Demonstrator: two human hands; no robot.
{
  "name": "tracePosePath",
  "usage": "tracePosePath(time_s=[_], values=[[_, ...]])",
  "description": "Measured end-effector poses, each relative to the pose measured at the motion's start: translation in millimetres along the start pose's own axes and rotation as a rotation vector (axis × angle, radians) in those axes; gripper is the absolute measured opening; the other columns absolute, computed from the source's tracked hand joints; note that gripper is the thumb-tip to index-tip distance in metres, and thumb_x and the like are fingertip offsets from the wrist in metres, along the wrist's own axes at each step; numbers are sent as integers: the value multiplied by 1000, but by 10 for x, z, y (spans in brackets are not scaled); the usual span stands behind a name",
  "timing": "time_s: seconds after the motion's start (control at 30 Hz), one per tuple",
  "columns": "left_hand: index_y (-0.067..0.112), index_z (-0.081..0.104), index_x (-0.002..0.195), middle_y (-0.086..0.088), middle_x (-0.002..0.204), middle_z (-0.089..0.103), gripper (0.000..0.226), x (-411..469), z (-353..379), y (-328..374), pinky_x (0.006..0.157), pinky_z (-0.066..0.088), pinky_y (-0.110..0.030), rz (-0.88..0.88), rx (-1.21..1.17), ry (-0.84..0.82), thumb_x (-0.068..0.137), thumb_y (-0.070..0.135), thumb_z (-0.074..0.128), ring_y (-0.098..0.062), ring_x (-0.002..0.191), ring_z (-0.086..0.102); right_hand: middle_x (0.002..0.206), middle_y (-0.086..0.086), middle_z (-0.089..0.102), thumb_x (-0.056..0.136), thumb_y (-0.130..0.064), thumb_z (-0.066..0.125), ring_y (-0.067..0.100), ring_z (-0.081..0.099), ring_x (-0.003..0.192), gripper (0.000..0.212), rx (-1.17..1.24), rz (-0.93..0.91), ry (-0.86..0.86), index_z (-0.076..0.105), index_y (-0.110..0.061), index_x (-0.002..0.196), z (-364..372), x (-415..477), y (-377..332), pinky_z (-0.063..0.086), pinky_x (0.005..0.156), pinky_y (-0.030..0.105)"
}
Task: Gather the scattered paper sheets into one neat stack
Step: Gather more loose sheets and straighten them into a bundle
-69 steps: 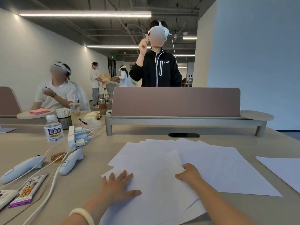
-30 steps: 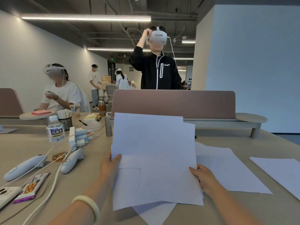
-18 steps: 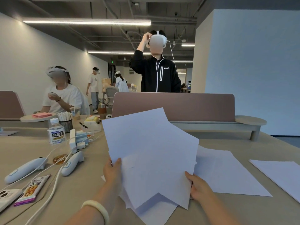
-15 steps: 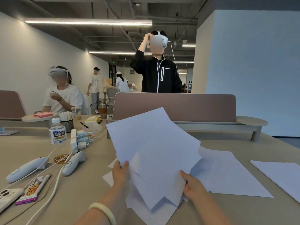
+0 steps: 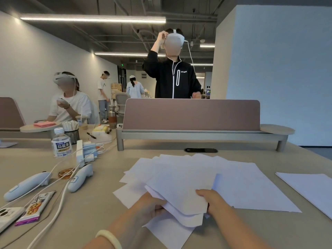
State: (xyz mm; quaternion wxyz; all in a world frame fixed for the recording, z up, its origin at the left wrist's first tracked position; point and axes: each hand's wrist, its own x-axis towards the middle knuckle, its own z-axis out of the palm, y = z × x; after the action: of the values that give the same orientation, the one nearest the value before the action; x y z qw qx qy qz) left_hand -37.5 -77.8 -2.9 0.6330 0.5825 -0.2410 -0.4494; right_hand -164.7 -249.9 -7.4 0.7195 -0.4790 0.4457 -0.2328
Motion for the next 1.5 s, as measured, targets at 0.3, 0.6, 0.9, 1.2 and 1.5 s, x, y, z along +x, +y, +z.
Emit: tracePosePath(time_s=[0.3, 0.6, 0.9, 1.2, 1.5], values=[[0, 49, 124, -22, 119, 64, 76, -54, -103, 123, 93, 53, -43, -98, -40, -83, 61, 23, 86, -36, 107, 64, 93, 21, 61, 83, 9, 59, 34, 57, 81, 24, -292, -14, 25, 57, 11, 107, -299, 24, -131, 45, 62, 32], [7, 44, 118, -16, 99, 57, 64, 187, -770, 251, 74, 50, -42, -109, -259, 330, 85, 62, 47, -30, 87, 58, 105, 14, 61, 83, 1, 63, 36, 57, 96, 32, -399, -78, -65, 54, -7, 113, -643, -14, -335, 48, 84, 43], [1, 62, 111, -15, 103, 72, 29, 239, -573, 254, 70, 55, -30, -177, 182, 122, 88, -8, 47, -27, 89, 68, 106, 12, 67, 85, -1, 63, 30, 64, 94, 30, -318, -127, -278, 59, -11, 113, -515, 33, -306, 52, 68, 34], [-2, 68, 107, -17, 105, 72, 25, 188, -457, 244, 73, 56, -28, -151, 354, 51, 88, -4, 50, -26, 88, 68, 107, 15, 67, 86, -2, 62, 31, 64, 94, 28, -362, -53, -287, 58, -5, 113, -236, 1, -230, 54, 72, 35], [8, 61, 118, -13, 124, 62, 36, 188, -346, 214, 90, 49, -33, 17, 589, 213, 88, 26, 63, -25, 106, 60, 110, 10, 65, 85, 2, 57, 28, 62, 99, 37, -428, -243, -216, 56, -12, 119, -233, -155, -284, 51, 83, 38]])
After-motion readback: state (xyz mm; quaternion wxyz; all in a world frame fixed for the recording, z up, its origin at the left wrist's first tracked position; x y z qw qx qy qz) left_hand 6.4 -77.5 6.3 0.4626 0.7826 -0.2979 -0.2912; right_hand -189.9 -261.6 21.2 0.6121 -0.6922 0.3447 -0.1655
